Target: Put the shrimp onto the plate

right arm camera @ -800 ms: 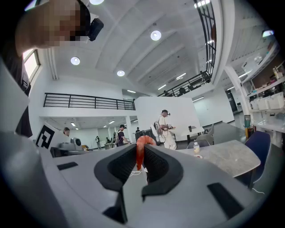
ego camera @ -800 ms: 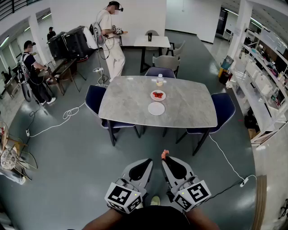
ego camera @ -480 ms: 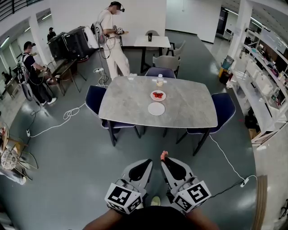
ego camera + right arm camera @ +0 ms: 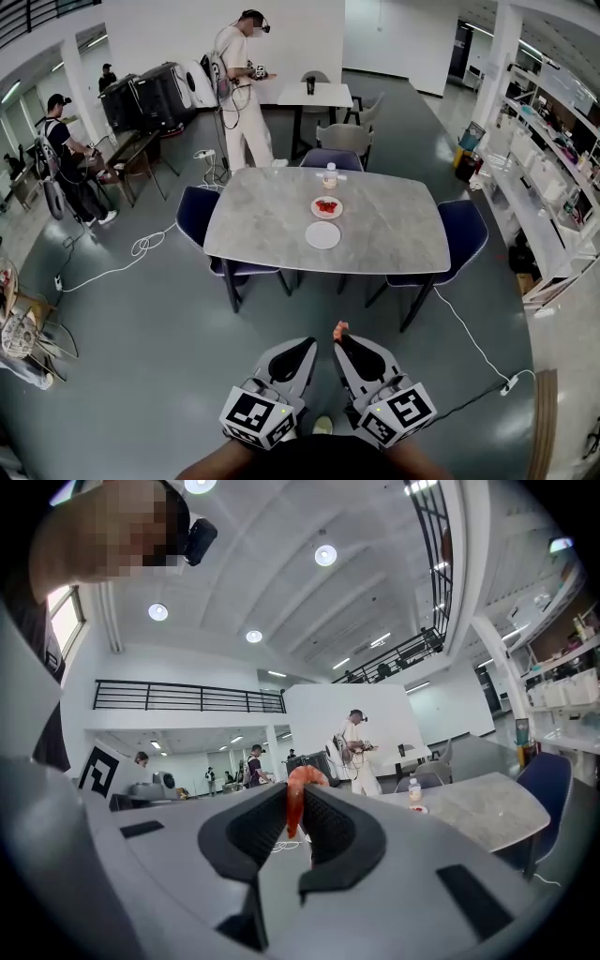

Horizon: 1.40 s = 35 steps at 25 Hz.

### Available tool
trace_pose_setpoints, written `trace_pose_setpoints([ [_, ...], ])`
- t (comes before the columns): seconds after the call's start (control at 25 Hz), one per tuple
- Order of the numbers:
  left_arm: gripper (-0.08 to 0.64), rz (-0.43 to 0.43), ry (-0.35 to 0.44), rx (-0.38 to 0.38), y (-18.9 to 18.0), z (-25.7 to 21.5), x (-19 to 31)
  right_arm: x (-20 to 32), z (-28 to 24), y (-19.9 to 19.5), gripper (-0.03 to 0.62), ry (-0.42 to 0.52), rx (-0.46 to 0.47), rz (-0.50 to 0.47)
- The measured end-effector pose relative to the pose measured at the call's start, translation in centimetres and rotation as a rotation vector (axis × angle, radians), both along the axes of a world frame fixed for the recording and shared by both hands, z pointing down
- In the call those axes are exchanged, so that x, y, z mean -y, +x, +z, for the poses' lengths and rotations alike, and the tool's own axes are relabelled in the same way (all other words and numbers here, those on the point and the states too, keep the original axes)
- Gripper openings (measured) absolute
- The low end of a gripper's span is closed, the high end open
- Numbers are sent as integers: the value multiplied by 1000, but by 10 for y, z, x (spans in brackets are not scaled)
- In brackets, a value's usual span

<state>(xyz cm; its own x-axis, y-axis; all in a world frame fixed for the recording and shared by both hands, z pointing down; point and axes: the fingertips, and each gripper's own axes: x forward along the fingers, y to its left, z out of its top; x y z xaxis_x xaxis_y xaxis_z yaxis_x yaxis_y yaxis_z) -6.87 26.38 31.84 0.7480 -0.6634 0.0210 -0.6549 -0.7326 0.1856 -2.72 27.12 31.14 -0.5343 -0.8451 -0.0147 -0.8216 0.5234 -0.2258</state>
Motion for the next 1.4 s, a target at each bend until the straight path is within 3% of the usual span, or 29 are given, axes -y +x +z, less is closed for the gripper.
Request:
trace_pose_setpoints([
  [0.92,8,-44,1,42,34,15,9,7,15,34,57,-7,25,-49],
  [1.2,8,-39,-13,41,42,25,33,30,23,42,57,-23,23,-31],
  [1.4,8,-15,-15,30,42,29,77,70,29,39,57,-36,11,-8],
])
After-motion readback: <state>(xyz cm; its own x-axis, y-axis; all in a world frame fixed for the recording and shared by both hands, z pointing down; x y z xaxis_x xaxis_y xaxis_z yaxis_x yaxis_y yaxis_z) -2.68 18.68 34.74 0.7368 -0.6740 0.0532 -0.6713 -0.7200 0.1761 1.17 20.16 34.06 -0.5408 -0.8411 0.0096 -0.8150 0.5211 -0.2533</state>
